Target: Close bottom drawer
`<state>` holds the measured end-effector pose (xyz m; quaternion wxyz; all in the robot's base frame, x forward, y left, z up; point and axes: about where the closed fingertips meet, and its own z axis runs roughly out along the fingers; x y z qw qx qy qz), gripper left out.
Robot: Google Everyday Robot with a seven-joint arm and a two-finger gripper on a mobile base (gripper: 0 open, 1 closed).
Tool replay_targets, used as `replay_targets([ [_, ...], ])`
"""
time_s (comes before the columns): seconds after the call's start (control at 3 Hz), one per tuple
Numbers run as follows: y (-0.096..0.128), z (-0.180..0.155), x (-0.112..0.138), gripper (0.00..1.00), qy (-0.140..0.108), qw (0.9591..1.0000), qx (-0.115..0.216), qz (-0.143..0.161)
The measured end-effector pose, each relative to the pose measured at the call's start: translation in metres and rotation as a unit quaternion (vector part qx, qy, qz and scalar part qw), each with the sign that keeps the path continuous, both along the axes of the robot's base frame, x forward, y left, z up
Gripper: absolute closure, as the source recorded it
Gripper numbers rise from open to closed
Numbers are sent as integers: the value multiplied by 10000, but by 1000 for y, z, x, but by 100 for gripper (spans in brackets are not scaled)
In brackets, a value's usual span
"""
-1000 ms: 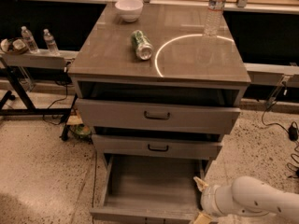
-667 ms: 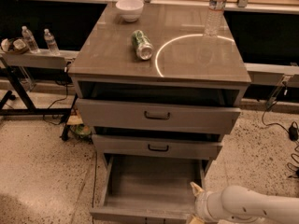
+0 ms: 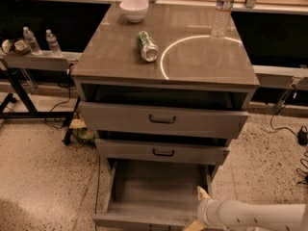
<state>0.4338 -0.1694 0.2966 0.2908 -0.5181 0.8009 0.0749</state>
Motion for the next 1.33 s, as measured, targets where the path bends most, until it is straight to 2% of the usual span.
replay_targets([
  [0.33, -9, -38, 10, 0, -97, 9998, -145, -134],
  [0.67, -17, -71, 8, 0, -35, 9995, -257, -174],
  [1.33, -23, -110, 6, 3, -27, 9994, -287, -176],
])
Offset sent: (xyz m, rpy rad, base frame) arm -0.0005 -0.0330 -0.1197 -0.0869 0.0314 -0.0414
